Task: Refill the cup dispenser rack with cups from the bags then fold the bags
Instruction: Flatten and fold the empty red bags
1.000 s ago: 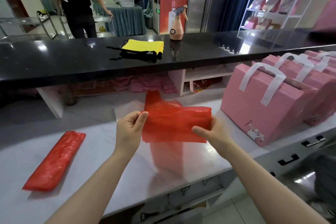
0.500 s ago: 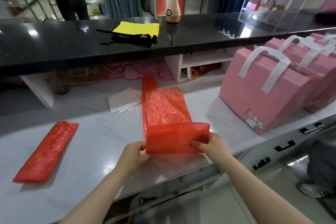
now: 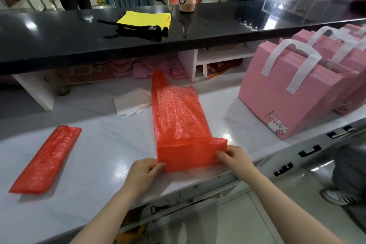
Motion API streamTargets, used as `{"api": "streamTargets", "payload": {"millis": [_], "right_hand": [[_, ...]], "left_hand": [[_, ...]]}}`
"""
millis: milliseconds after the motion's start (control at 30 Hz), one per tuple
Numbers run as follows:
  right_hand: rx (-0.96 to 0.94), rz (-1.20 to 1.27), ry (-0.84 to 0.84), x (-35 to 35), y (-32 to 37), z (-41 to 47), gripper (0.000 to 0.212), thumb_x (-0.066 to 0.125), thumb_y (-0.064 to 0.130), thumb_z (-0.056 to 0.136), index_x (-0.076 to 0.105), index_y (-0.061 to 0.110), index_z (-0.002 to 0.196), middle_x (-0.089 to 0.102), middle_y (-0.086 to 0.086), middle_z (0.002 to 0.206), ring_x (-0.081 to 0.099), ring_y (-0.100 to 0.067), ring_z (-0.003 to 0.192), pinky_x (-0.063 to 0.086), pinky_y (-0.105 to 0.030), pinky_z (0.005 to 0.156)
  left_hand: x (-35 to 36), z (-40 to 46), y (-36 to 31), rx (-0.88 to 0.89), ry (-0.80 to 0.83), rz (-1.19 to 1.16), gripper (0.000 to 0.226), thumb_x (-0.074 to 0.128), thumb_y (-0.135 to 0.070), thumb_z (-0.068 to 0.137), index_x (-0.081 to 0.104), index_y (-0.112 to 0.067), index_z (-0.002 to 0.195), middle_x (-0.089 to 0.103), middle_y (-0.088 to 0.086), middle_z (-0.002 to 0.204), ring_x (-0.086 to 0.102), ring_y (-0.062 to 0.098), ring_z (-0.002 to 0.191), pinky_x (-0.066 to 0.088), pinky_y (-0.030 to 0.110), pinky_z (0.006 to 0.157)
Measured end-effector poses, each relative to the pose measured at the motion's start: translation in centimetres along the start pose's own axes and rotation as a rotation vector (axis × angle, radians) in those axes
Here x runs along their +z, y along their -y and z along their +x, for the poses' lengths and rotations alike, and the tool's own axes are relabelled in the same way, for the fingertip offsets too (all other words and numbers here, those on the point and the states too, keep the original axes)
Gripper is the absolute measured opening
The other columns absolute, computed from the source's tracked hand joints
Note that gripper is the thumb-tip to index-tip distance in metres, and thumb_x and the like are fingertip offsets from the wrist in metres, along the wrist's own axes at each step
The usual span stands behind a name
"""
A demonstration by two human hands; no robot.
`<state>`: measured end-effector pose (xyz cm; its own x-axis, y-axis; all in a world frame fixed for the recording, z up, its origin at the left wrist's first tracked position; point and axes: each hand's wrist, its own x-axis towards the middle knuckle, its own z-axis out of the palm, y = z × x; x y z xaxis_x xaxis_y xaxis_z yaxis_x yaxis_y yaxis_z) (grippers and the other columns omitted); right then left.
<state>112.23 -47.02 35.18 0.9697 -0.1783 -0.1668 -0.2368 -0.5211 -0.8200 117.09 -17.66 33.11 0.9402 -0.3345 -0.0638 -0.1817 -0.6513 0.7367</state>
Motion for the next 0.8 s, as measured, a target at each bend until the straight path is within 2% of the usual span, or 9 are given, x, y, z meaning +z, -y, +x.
{"api": "streamTargets", "payload": {"millis": [67, 133, 233, 333, 400, 500, 633, 700, 800], "right_hand": [[0.023, -0.003, -0.029, 0.1, -0.3, -0.1, 0.055, 0.054, 0.037, 0.095, 0.036, 0.020, 0.046, 0.030, 0.007, 0.043, 0.028, -0.008, 0.044, 0.025, -0.027, 0.051], [0.016, -0.022, -0.032, 0.3, -0.6, -0.3, 0.057, 0.051, 0.039, 0.096, 0.026, 0.014, 0.051, 0.019, 0.007, 0.047, 0.020, -0.011, 0.048, 0.019, -0.029, 0.053], [-0.028, -0.080, -0.027, 0.6, -0.8, -0.6, 0.055, 0.053, 0.035, 0.097, 0.047, -0.004, 0.057, 0.035, -0.001, 0.052, 0.032, -0.016, 0.051, 0.027, -0.032, 0.055], [-0.059, -0.114, -0.038, 0.8, -0.8, -1.2, 0.049, 0.057, 0.030, 0.095, 0.055, -0.004, 0.059, 0.054, 0.003, 0.060, 0.049, -0.012, 0.058, 0.039, -0.024, 0.060], [-0.057, -0.111, -0.040, 0.9, -0.9, -1.6, 0.044, 0.058, 0.030, 0.094, 0.061, 0.002, 0.061, 0.059, 0.010, 0.066, 0.054, -0.005, 0.064, 0.041, -0.019, 0.062], [-0.021, -0.023, -0.024, 1.1, -1.0, -2.0, 0.028, 0.057, 0.031, 0.095, 0.073, 0.019, 0.075, 0.069, 0.015, 0.086, 0.062, -0.002, 0.083, 0.047, -0.023, 0.075], [-0.050, -0.110, -0.178, 1.5, -2.5, -2.5, 0.036, 0.059, 0.025, 0.094, 0.073, 0.017, 0.061, 0.062, 0.021, 0.091, 0.053, -0.010, 0.106, 0.044, -0.031, 0.088], [-0.054, -0.125, -0.234, 1.9, -3.4, -2.8, 0.029, 0.061, 0.024, 0.093, 0.077, 0.017, 0.070, 0.059, 0.018, 0.100, 0.047, -0.010, 0.112, 0.040, -0.031, 0.095], [-0.081, -0.080, -0.234, 2.2, -3.6, -2.8, 0.036, 0.052, 0.040, 0.093, 0.074, 0.022, 0.071, 0.064, 0.007, 0.103, 0.050, -0.009, 0.106, 0.039, -0.031, 0.091]], "left_hand": [[-0.1, -0.5, 0.0, 0.023, 0.009, 0.015, 0.035, 0.055, -0.032, 0.094, 0.073, -0.014, 0.070, 0.070, -0.016, 0.076, 0.062, 0.003, 0.070, 0.047, 0.019, 0.066], [-0.1, -1.2, 0.1, 0.093, 0.026, 0.050, 0.032, 0.057, -0.028, 0.094, 0.075, -0.018, 0.069, 0.061, -0.040, 0.083, 0.058, -0.010, 0.078, 0.041, 0.008, 0.068], [-0.1, -2.1, 0.1, 0.138, 0.050, 0.093, 0.023, 0.065, -0.030, 0.089, 0.074, -0.032, 0.068, 0.051, -0.054, 0.092, 0.055, -0.009, 0.086, 0.039, 0.006, 0.071], [0.0, -2.5, -0.7, -0.005, 0.047, -0.143, 0.024, 0.071, -0.035, 0.083, 0.062, -0.056, 0.086, 0.065, -0.030, 0.097, 0.059, -0.008, 0.093, 0.049, 0.016, 0.084], [0.4, -2.4, -1.0, -0.087, 0.052, -0.253, 0.025, 0.070, -0.034, 0.084, 0.060, -0.056, 0.090, 0.067, -0.019, 0.098, 0.061, -0.001, 0.099, 0.051, 0.032, 0.093], [0.8, -2.3, -1.3, -0.125, 0.037, -0.150, 0.022, 0.061, -0.037, 0.090, 0.065, -0.042, 0.069, 0.064, -0.023, 0.078, 0.054, 0.024, 0.115, 0.041, 0.046, 0.102], [1.5, -2.0, -1.3, -0.132, -0.097, -0.102, 0.049, 0.051, -0.044, 0.091, 0.053, -0.014, 0.052, 0.058, -0.010, 0.063, 0.055, 0.005, 0.071, 0.045, 0.032, 0.078], [1.9, -1.7, -1.3, -0.123, -0.165, -0.066, 0.050, 0.048, -0.047, 0.090, 0.047, -0.021, 0.047, 0.053, -0.010, 0.058, 0.052, 0.006, 0.058, 0.034, 0.018, 0.057], [2.5, -1.4, -1.4, -0.110, -0.227, -0.055, 0.050, 0.055, -0.038, 0.092, 0.051, -0.025, 0.044, 0.055, -0.014, 0.052, 0.057, -0.002, 0.061, 0.036, 0.009, 0.054]]}}
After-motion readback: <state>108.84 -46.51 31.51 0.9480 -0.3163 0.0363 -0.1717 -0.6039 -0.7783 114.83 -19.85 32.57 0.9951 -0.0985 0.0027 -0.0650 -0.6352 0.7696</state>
